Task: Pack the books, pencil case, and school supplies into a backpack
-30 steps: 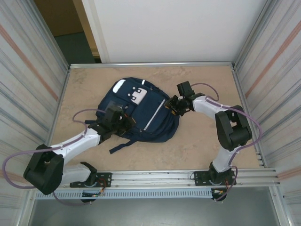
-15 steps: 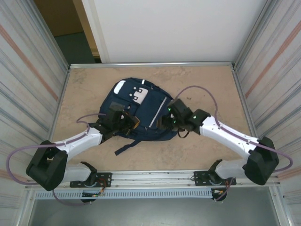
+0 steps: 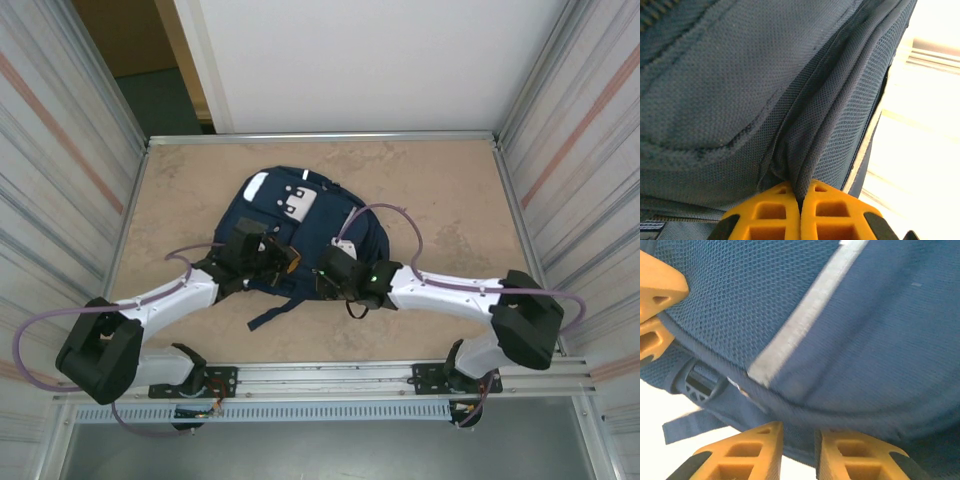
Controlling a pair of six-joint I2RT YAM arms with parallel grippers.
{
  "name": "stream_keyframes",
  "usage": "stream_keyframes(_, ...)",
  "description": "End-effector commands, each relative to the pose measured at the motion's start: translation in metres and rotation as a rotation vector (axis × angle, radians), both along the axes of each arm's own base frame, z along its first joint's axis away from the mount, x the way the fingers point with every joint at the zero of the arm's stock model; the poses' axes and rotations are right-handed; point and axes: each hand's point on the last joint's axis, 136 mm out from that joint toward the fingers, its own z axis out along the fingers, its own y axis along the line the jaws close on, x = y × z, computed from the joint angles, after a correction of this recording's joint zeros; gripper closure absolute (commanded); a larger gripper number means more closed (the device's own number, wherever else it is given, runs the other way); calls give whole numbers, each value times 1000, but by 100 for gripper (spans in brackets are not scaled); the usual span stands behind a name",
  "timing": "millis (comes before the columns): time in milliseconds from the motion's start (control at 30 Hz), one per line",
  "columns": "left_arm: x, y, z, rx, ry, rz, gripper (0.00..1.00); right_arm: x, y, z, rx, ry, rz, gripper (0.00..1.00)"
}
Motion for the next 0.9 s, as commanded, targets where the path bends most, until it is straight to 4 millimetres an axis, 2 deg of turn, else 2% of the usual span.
stream_keyframes(0,-3,-21,24,-116,-23,-56,100,7,19,14,51,-64,-27,65)
stream_keyframes(100,-2,-26,25,-139,-34,-49,100,14,14,4,42,-63,-80,60)
stream_keyframes(200,-2,-30,28,-92,-56,-108,100,19,16,3,40,-83,-86,56)
stream_keyframes(333,-6,-40,34,-112,-63,-119,100,30,13,3,-9,-139,-98,56)
stream_keyframes(467,-9,-40,35,-123,-74,-120,100,38,7,2,-39,-158,-101,74)
stream_keyframes(633,-12,-25,22,-86,-68,-71,100,37,4,6,-42,-153,-73,98)
stream_keyframes(800,-12,-14,18,-50,-82,-54,100,37,-14,11,-125,-162,-72,100)
stream_keyframes(867,-11,-8,15,-38,-80,-47,100,32,-19,14,-144,-172,-17,100)
